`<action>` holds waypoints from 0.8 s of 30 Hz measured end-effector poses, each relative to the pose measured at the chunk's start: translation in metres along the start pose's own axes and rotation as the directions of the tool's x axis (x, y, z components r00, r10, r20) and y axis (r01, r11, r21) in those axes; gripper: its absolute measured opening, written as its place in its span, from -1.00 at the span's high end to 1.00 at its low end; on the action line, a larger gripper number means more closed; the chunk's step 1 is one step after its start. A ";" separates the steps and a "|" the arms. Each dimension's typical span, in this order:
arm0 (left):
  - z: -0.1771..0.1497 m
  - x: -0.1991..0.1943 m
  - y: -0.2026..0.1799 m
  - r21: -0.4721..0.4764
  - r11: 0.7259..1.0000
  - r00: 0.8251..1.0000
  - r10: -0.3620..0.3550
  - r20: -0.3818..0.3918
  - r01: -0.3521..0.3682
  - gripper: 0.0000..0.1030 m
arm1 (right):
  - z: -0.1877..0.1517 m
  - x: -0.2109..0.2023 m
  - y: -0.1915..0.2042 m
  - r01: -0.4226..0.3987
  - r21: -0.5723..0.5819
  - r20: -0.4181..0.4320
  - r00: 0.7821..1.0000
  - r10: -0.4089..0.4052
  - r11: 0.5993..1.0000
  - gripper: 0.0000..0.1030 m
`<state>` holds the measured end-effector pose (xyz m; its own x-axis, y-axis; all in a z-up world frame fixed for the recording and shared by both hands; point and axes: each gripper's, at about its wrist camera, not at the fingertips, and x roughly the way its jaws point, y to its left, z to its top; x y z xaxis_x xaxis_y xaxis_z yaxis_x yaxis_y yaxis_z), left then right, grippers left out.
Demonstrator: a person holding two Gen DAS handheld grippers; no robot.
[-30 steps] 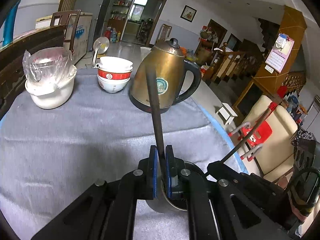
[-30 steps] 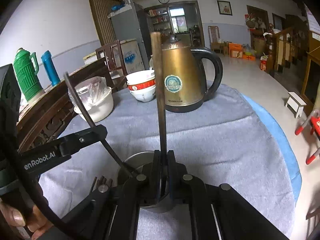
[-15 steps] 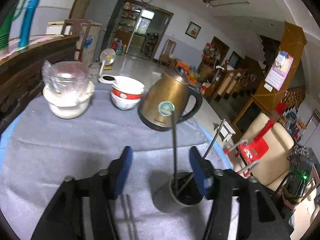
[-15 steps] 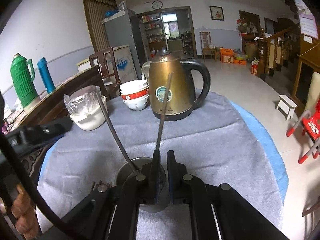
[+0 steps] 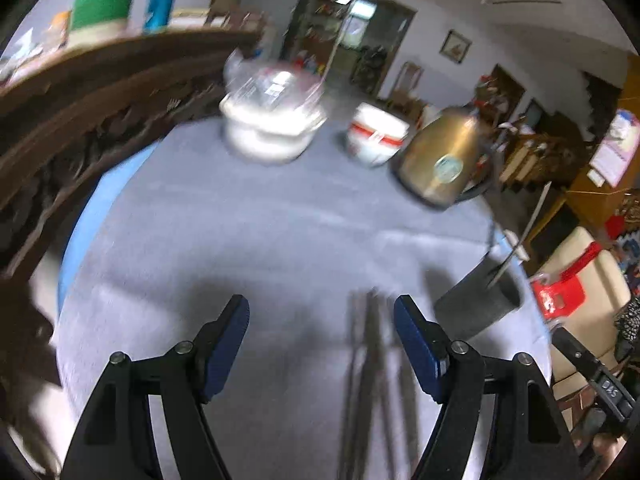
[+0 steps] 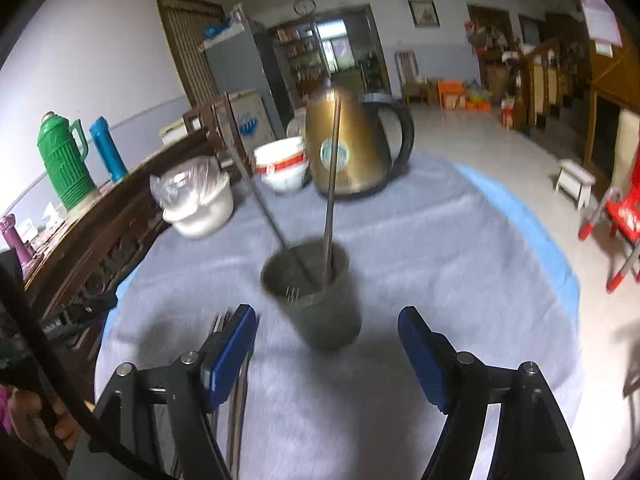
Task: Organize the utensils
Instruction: 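Move both tools back down over the remaining chopsticks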
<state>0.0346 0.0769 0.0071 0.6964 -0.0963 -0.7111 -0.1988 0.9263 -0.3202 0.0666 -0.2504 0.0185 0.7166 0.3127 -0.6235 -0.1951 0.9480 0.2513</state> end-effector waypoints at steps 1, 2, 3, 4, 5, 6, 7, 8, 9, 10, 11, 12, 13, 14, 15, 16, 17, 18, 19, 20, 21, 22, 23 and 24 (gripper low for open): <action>-0.006 0.003 0.006 -0.008 1.000 1.000 0.010 -0.019 -0.010 -0.46 | -0.007 0.003 0.000 -0.012 0.011 -0.025 1.000 0.012 1.000 -0.50; -0.012 0.002 0.011 -0.012 1.000 0.999 0.020 -0.032 -0.020 -0.46 | -0.015 0.007 0.001 -0.019 0.016 -0.053 0.998 0.020 1.000 -0.50; -0.018 0.005 0.016 -0.017 0.999 0.998 0.041 -0.055 -0.042 -0.46 | -0.021 0.011 0.002 -0.021 0.020 -0.072 0.997 0.022 1.000 -0.50; -0.022 0.007 0.019 -0.021 0.998 0.996 0.052 -0.070 -0.053 -0.46 | -0.030 0.015 0.003 -0.026 0.027 -0.102 0.994 0.029 0.999 -0.50; -0.026 0.009 0.020 -0.023 0.998 0.995 0.058 -0.081 -0.060 -0.46 | -0.036 0.019 0.004 -0.035 0.033 -0.123 0.992 0.038 0.999 -0.50; -0.031 0.011 0.023 -0.023 0.997 0.992 0.067 -0.103 -0.070 -0.46 | -0.041 0.022 0.005 -0.039 0.036 -0.138 0.989 0.043 0.999 -0.50; -0.035 0.013 0.024 -0.021 0.997 0.990 0.073 -0.118 -0.076 -0.46 | -0.047 0.025 0.006 -0.041 0.038 -0.157 0.987 0.046 0.998 -0.50; -0.038 0.012 0.022 -0.017 0.997 0.989 0.076 -0.128 -0.079 -0.46 | -0.053 0.028 0.008 -0.042 0.038 -0.175 0.983 0.048 0.998 -0.50; -0.042 0.015 0.021 -0.006 0.996 0.986 0.085 -0.143 -0.087 -0.46 | -0.057 0.031 0.009 -0.044 0.038 -0.187 0.981 0.050 0.998 -0.50; -0.044 0.016 0.019 0.003 0.995 0.984 0.094 -0.153 -0.095 -0.46 | -0.062 0.033 0.011 -0.047 0.037 -0.202 0.978 0.053 0.998 -0.50; -0.046 0.018 0.018 0.011 0.995 0.982 0.100 -0.161 -0.100 -0.46 | -0.066 0.036 0.014 -0.047 0.033 -0.217 0.975 0.053 0.998 -0.50; -0.049 0.020 0.016 0.025 0.994 0.979 0.106 -0.174 -0.103 -0.46 | -0.068 0.038 0.015 -0.046 0.028 -0.228 0.972 0.051 0.999 -0.50; -0.051 0.021 0.015 0.033 0.994 0.978 0.108 -0.181 -0.104 -0.46 | -0.071 0.041 0.017 -0.048 0.025 -0.242 0.969 0.052 0.999 -0.50; -0.052 0.021 0.015 0.037 0.994 0.976 0.111 -0.186 -0.106 -0.46 | -0.074 0.042 0.019 -0.053 0.022 -0.252 0.966 0.057 0.998 -0.50; -0.055 0.023 0.014 0.046 0.993 0.974 0.118 -0.196 -0.111 -0.46 | -0.076 0.044 0.020 -0.054 0.018 -0.257 0.965 0.057 0.998 -0.50; -0.056 0.024 0.013 0.052 0.992 0.972 0.121 -0.201 -0.113 -0.46 | -0.078 0.045 0.022 -0.054 0.013 -0.263 0.963 0.055 0.998 -0.50; -0.058 0.025 0.012 0.060 0.991 0.970 0.127 -0.208 -0.117 -0.46 | -0.079 0.046 0.023 -0.056 0.012 -0.269 0.962 0.057 0.998 -0.50; -0.059 0.027 0.011 0.069 0.990 0.968 0.133 -0.214 -0.121 -0.46 | -0.080 0.046 0.023 -0.059 0.012 -0.272 0.960 0.060 0.998 -0.50; -0.060 0.028 0.009 0.078 0.989 0.966 0.138 -0.220 -0.124 -0.46 | -0.081 0.046 0.024 -0.062 0.011 -0.275 0.959 0.063 0.998 -0.49; -0.060 0.029 0.009 0.082 0.989 0.965 0.140 -0.223 -0.125 -0.46 | -0.082 0.045 0.025 -0.063 0.007 -0.277 0.959 0.063 0.998 -0.49; -0.061 0.030 0.007 0.089 0.988 0.964 0.144 -0.225 -0.127 -0.46 | -0.083 0.046 0.026 -0.064 0.004 -0.279 0.958 0.063 0.998 -0.49; -0.063 0.030 0.006 0.097 0.987 0.962 0.148 -0.228 -0.129 -0.46 | -0.084 0.047 0.027 -0.066 0.001 -0.285 0.956 0.064 0.998 -0.48; -0.064 0.031 0.005 0.102 0.986 0.961 0.151 -0.232 -0.130 -0.46 | -0.084 0.048 0.028 -0.069 0.000 -0.289 0.955 0.066 0.998 -0.48; -0.064 0.032 0.004 0.106 0.986 0.960 0.152 -0.237 -0.130 -0.46 | -0.084 0.048 0.029 -0.071 -0.001 -0.291 0.954 0.067 0.998 -0.48</action>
<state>0.0120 0.0539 -0.0571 0.4746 -0.0383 -0.8794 -0.2130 0.9644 -0.1570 0.0391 -0.2033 -0.0662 0.4760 0.3791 -0.7935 -0.2461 0.9237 0.2937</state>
